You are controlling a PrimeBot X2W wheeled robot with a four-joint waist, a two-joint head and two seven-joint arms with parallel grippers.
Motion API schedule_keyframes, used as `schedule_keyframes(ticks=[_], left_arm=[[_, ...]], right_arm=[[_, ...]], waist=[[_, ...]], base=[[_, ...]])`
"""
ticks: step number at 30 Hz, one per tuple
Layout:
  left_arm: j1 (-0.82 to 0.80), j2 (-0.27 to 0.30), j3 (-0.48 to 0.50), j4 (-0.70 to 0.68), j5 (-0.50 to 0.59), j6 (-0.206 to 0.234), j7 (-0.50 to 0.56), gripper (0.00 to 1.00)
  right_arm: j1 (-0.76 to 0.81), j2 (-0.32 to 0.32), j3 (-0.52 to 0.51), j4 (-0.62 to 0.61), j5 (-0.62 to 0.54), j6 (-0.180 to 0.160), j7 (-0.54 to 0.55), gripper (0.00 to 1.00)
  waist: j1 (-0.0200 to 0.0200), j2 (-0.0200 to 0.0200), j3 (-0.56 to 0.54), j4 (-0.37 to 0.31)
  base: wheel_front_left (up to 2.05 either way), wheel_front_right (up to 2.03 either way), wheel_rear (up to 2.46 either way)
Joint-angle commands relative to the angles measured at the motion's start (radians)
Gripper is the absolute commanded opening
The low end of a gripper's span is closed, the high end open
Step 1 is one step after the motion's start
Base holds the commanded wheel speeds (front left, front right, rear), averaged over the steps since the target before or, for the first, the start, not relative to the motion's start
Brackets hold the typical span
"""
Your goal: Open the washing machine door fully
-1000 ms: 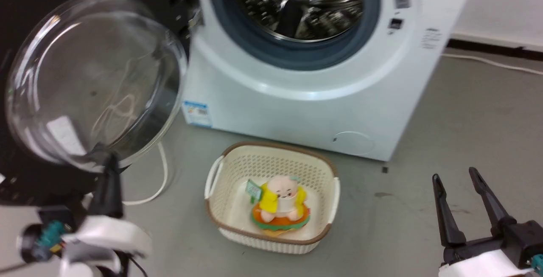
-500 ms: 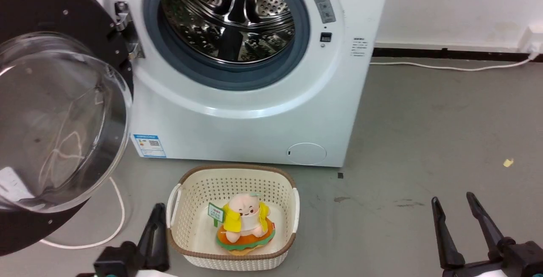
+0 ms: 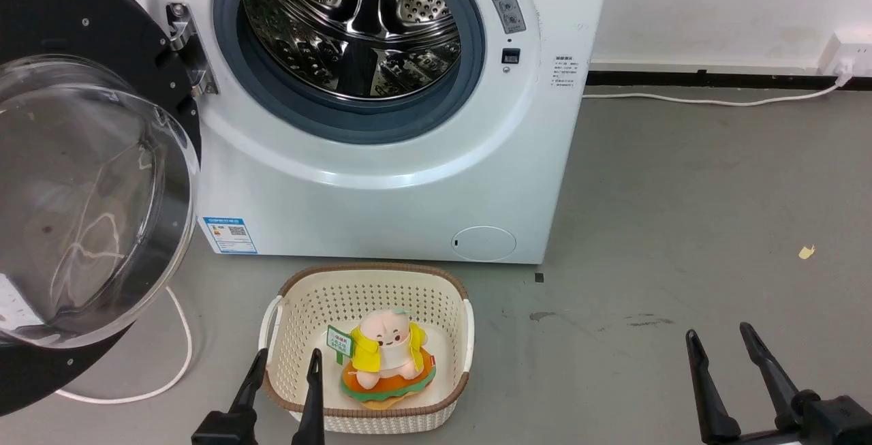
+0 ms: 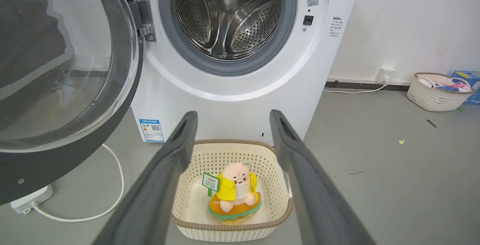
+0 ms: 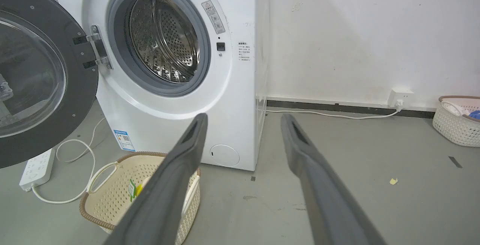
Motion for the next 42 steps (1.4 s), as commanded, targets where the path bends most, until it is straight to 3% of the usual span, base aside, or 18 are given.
schedule_keyframes(ticks=[1,13,14,42], left_arm=[[0.007,-0.002,-0.004,0.003,0.004,0.003,-0.006,1.00],[-0.004,0.008,-0.014,-0.005,0.005,0.006,-0.004,1.00],[-0.001,0.005,-0.015,-0.003,0.000,0.003,0.000,0.00],[-0.021,-0.019,0.029,-0.015,0.047,-0.024,0.048,0.00]], right_arm=[[0.007,0.004,0.000,0.005,0.011,-0.001,-0.005,1.00],[0.001,0.004,0.002,0.020,0.017,-0.001,-0.009,1.00],[0.000,0.000,0.002,0.017,0.011,0.000,-0.001,0.00],[-0.027,0.000,0.015,0.016,-0.009,0.000,0.046,0.00]], waist=[[0.0000,-0.0001,0.000,0.001],[0.0000,-0.0001,-0.001,0.003],[0.0000,-0.0001,-0.001,0.003],[0.0000,-0.0001,0.001,-0.001]], base=[[0.00,0.00,0.00],[0.00,0.00,0.00],[0.00,0.00,0.00],[0.00,0.00,0.00]])
